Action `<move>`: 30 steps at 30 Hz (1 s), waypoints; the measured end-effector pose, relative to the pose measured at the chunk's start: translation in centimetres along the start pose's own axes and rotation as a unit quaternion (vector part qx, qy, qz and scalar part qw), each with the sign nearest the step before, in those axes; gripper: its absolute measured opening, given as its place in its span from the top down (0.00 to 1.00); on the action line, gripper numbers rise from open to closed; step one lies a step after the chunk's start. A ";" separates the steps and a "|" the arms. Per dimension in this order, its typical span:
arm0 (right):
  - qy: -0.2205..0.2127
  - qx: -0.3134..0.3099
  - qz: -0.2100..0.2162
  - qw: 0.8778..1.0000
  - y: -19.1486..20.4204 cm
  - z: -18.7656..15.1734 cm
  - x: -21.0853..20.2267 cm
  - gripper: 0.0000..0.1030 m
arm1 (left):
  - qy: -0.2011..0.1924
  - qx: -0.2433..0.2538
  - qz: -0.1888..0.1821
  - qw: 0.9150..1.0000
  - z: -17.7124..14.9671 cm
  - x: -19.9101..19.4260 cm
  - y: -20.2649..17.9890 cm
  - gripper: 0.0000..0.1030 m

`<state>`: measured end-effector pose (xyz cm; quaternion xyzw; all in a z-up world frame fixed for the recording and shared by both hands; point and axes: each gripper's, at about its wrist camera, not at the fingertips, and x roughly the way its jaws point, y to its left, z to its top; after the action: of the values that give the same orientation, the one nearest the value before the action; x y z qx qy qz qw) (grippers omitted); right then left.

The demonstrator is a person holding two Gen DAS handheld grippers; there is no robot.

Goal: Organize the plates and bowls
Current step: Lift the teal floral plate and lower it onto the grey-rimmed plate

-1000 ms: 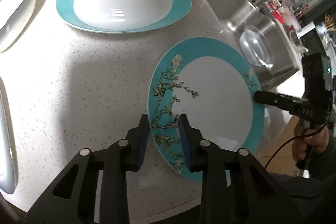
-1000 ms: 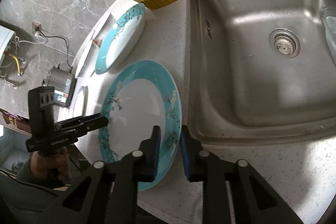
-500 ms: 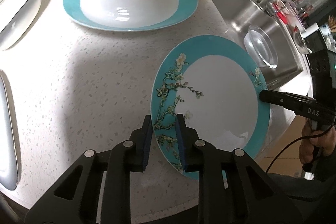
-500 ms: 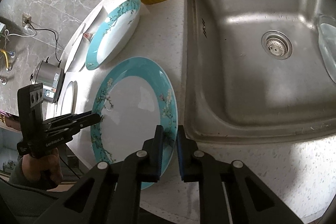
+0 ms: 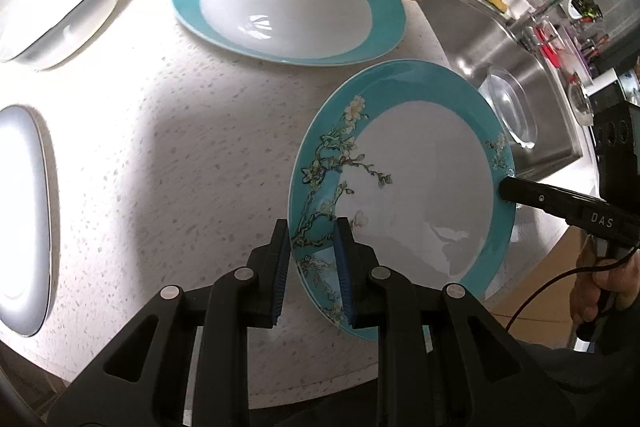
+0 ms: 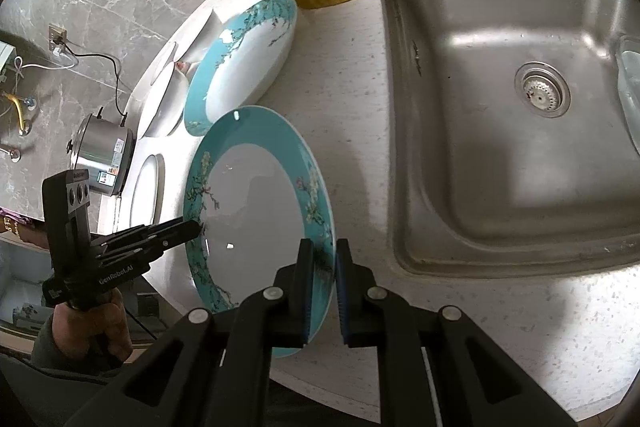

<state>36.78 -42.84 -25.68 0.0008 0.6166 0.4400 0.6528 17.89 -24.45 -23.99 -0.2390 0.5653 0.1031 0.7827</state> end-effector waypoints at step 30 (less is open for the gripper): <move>0.067 -0.065 0.067 0.993 14.2 2.8 7.4 0.87 | -0.048 -0.124 0.051 0.990 -4.1 -11.9 15.6 0.81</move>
<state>29.82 -28.34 -23.20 -0.0293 0.6277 0.5210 0.5776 3.69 -11.72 -17.92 -0.2999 0.5214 0.2236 0.7669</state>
